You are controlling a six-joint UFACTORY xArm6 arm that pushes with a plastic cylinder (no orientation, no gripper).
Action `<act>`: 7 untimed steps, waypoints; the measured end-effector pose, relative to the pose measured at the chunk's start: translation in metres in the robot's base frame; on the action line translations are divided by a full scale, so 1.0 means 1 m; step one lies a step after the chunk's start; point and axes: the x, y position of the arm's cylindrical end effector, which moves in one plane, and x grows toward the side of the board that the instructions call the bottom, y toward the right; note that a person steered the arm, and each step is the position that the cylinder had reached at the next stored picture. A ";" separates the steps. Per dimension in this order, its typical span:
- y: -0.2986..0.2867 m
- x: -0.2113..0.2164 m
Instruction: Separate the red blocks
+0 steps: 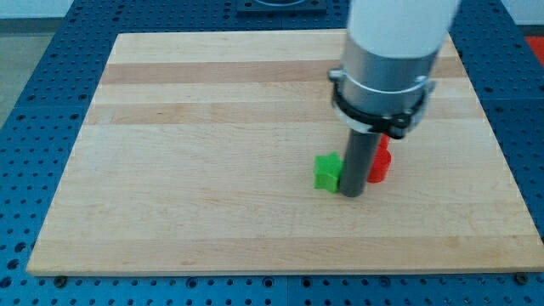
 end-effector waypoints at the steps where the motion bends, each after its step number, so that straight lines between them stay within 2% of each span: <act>1: -0.002 -0.025; 2: -0.050 -0.058; 3: -0.070 -0.067; 4: -0.037 -0.017; 5: 0.023 0.012; 6: 0.123 -0.011; 7: 0.119 -0.024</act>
